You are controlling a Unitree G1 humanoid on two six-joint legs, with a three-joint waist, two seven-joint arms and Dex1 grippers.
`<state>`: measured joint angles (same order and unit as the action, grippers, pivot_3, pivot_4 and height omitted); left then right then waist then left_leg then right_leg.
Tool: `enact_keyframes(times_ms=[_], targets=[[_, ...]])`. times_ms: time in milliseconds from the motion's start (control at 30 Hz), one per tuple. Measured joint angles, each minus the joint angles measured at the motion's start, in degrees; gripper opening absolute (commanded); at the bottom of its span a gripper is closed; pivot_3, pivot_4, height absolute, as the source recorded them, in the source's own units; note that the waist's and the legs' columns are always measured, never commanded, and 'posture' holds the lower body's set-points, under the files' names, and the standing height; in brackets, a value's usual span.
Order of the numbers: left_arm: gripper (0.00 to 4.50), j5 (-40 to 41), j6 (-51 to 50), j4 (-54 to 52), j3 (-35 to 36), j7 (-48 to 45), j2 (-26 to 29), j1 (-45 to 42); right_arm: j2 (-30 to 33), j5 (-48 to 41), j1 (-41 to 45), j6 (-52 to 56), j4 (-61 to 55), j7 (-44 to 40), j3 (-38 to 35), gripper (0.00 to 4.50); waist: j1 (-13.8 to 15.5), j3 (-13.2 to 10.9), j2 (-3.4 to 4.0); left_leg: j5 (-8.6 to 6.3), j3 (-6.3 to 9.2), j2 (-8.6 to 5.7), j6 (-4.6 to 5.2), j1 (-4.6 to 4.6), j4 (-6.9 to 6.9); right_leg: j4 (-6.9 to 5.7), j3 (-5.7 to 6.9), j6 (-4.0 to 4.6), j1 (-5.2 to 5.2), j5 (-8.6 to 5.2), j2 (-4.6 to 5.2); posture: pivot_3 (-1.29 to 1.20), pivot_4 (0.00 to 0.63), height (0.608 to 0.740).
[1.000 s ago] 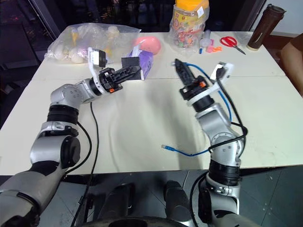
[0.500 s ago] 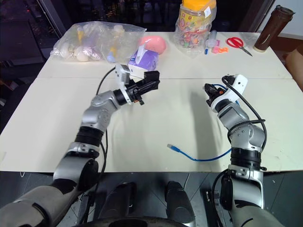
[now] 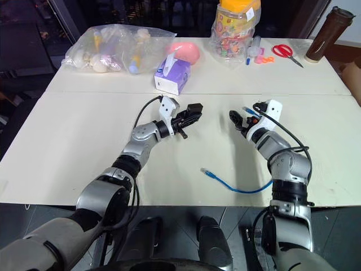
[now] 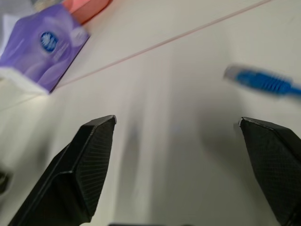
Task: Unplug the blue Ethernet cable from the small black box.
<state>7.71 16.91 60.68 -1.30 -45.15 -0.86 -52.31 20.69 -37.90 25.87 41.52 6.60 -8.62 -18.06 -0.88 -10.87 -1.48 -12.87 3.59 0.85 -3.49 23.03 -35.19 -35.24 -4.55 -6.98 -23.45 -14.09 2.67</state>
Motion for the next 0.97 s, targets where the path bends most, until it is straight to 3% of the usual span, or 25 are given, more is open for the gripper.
enact_keyframes(times_ms=[67,133,367,467,567,833,967], targets=[[0.56,-0.46,0.94,1.96,0.02,0.03,0.06,-0.58,-0.59,-0.11,-1.75,0.71,-3.57,0.51,-0.17,4.44,-0.21,0.0,0.01,0.0,0.0,0.0,0.01,-0.02,0.0,-0.01,0.0,0.0,0.0,0.0,0.0,0.0,0.15,0.739],[1.59,-0.84,1.19,3.6,0.05,-0.21,0.08,-0.81,-1.3,-0.6,-2.91,1.19,-6.65,1.08,-0.48,4.5,-0.24,0.01,0.01,0.0,0.0,0.01,0.01,-0.05,-0.01,-0.04,0.0,0.0,0.01,0.0,-0.02,0.0,0.15,0.739],[4.31,-1.44,1.05,5.13,0.09,-2.21,0.74,-1.26,-1.67,-0.72,-4.02,1.57,-9.64,1.99,-1.6,4.5,-0.09,0.01,0.02,0.0,0.01,0.0,0.01,-0.05,-0.02,-0.05,0.0,0.0,0.02,0.01,-0.02,0.0,0.15,0.739],[4.31,-1.41,-0.44,4.0,0.18,-4.53,1.53,-0.9,-1.73,-1.07,-5.05,1.84,-10.55,2.03,-1.76,4.5,-0.16,0.01,0.02,-0.01,0.01,0.0,0.01,-0.05,0.0,-0.05,0.0,0.0,0.01,0.01,-0.02,0.0,0.15,0.739],[4.31,-0.25,-4.29,-3.55,-0.07,-10.76,4.86,2.42,-1.9,-3.02,-6.88,1.99,-13.79,1.75,-3.39,4.5,-0.43,0.03,0.06,-0.01,0.01,0.03,0.01,-0.09,0.05,-0.11,0.0,0.01,0.0,0.0,-0.03,0.0,0.15,0.739],[4.31,6.92,-28.21,-29.65,2.11,-14.39,16.01,10.07,2.08,-5.04,-14.17,5.24,-23.64,-3.56,-1.16,4.5,-0.28,0.05,0.08,-0.01,0.03,0.04,0.01,-0.17,-0.04,-0.21,0.0,0.01,0.08,0.0,-0.01,0.0,0.15,0.739],[4.31,9.46,-38.29,-41.89,2.29,-13.43,20.85,15.07,7.5,-4.61,-18.53,6.44,-29.38,-7.25,1.01,4.5,-0.2,0.05,0.09,-0.01,0.03,0.04,0.01,-0.18,-0.02,-0.19,0.0,0.02,0.08,-0.01,0.0,0.0,0.15,0.739]])
